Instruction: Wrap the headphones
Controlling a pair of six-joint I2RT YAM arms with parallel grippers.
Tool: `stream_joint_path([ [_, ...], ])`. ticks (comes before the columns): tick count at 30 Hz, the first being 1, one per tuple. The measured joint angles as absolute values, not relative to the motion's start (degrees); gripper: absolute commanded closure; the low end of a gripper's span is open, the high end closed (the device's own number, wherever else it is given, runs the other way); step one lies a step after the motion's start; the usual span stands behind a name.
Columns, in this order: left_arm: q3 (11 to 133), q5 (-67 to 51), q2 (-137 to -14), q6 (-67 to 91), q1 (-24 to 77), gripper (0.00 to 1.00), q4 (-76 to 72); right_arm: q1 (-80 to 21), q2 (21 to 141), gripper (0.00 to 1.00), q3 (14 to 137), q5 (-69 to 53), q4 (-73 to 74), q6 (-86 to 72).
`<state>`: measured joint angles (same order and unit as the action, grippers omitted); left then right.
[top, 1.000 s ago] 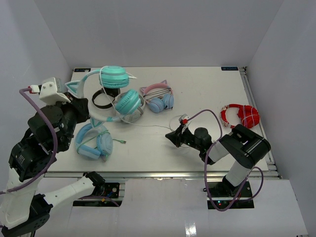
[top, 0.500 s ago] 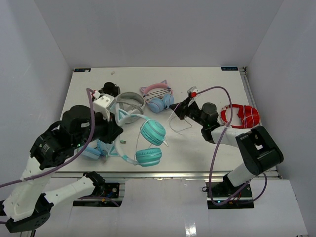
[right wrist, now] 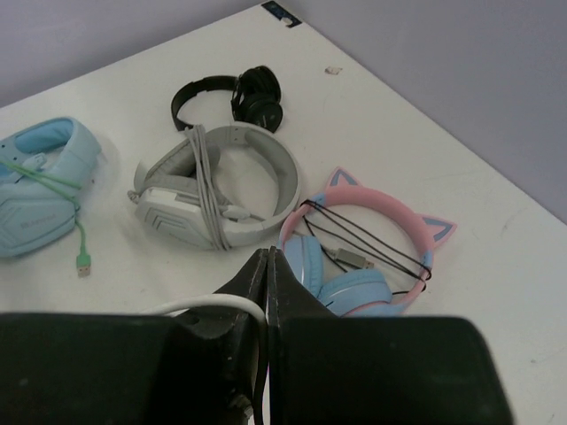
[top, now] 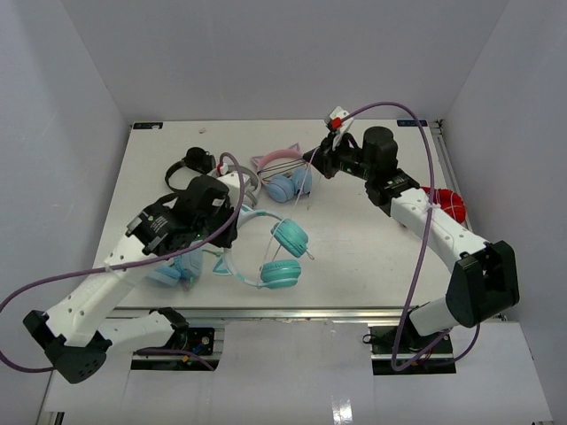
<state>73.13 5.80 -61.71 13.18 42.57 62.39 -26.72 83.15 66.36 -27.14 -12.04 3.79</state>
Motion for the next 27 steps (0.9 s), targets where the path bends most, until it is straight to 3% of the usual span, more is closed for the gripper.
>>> stream_joint_path([
  [12,71.51,17.87,-71.66,13.24,42.72,1.00,60.48,-33.96,81.67,0.92,67.40,-28.43,0.10,7.97],
  [27,71.95,32.23,-79.00,19.87,39.85,1.00,59.20,-42.37,75.70,0.92,67.68,-27.33,4.23,7.89],
])
